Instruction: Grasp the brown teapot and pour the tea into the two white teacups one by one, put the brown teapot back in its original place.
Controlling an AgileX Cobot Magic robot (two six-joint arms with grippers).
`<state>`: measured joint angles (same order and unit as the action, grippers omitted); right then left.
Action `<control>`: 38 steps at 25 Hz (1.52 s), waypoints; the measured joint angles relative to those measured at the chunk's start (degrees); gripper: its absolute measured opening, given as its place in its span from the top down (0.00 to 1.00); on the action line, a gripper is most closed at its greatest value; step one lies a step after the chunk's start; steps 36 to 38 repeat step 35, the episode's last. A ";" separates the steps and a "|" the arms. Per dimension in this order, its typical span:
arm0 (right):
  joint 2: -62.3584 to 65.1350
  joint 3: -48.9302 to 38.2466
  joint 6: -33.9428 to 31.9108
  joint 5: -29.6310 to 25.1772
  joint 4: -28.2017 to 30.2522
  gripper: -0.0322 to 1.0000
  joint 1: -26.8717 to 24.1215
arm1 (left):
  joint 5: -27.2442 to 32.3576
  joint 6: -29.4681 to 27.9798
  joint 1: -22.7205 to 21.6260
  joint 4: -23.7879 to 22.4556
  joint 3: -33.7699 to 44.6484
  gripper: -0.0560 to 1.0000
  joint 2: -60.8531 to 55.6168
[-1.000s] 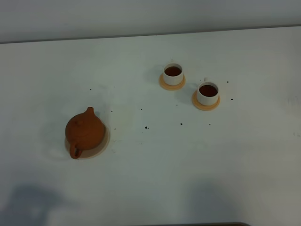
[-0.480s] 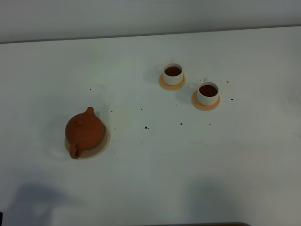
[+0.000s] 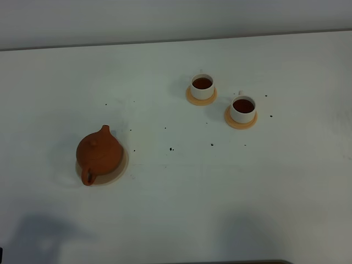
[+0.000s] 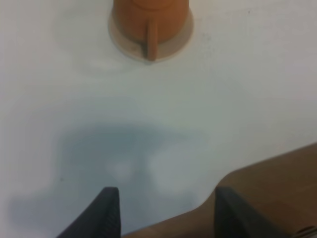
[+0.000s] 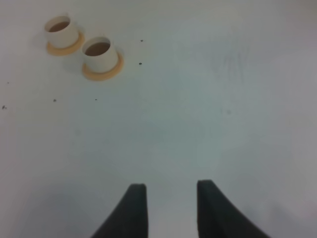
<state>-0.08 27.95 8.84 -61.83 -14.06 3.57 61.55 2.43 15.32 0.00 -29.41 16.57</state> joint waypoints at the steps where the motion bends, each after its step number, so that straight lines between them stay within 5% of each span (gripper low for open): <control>1: 0.00 0.00 0.00 0.00 0.00 0.74 0.00 | 0.00 0.00 -0.83 0.00 0.00 0.54 0.00; 7: 0.00 0.00 0.00 0.00 0.00 0.74 0.00 | 0.00 0.00 -12.63 0.00 0.00 0.54 -0.75; 12: 0.00 0.00 0.00 0.00 0.00 0.74 0.00 | -0.07 0.00 -17.97 0.00 0.00 0.54 -6.46; 38: 0.00 0.00 0.00 0.00 0.00 0.74 0.00 | 0.00 0.16 -21.29 0.00 0.00 0.54 -16.94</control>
